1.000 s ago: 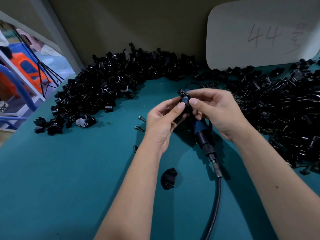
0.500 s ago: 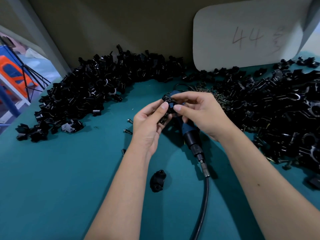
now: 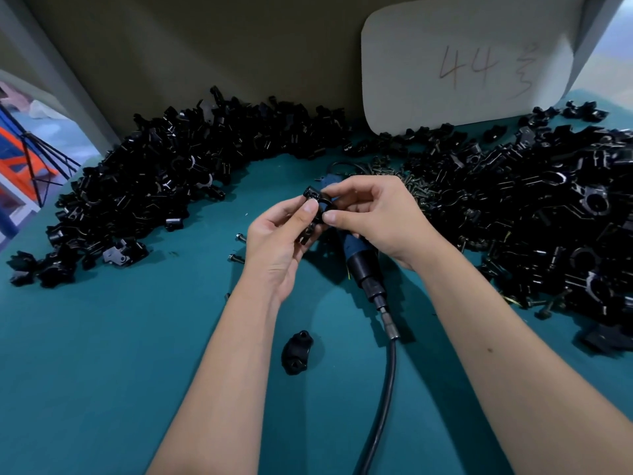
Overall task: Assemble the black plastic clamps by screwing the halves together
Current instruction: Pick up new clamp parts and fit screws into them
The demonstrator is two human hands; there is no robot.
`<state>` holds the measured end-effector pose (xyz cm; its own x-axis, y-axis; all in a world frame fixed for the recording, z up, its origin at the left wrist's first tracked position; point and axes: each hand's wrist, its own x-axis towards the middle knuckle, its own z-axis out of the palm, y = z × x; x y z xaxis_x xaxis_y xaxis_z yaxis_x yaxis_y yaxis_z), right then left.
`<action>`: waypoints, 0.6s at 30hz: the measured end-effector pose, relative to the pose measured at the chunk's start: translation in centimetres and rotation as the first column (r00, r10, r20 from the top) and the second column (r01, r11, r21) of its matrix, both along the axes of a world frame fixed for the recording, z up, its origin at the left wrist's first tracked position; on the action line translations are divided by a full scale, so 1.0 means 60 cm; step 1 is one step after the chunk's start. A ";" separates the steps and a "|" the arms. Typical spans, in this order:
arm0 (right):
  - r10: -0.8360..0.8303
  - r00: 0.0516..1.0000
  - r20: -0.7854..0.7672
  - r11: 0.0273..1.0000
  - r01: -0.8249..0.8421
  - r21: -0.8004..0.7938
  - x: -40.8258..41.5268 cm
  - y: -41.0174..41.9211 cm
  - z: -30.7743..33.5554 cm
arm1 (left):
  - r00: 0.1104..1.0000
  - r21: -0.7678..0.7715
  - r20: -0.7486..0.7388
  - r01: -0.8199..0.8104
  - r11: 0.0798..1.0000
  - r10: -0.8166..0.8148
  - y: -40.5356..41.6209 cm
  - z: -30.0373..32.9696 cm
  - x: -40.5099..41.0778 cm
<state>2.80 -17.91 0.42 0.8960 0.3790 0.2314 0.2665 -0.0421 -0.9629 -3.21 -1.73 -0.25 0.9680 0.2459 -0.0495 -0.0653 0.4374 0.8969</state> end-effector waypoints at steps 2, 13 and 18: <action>0.015 1.000 -0.008 0.999 -0.015 -0.032 -0.002 -0.001 0.006 | 1.000 0.006 0.004 -0.005 1.000 0.005 -0.001 0.000 0.000; -0.073 0.992 0.104 0.767 0.122 -0.630 0.006 -0.135 0.076 | 1.000 -0.035 0.026 0.013 0.999 -0.012 -0.053 0.007 -0.010; 0.065 0.994 0.087 0.504 0.042 -0.863 -0.010 -0.124 0.072 | 1.000 -0.011 0.008 0.023 1.000 -0.023 -0.054 0.012 -0.017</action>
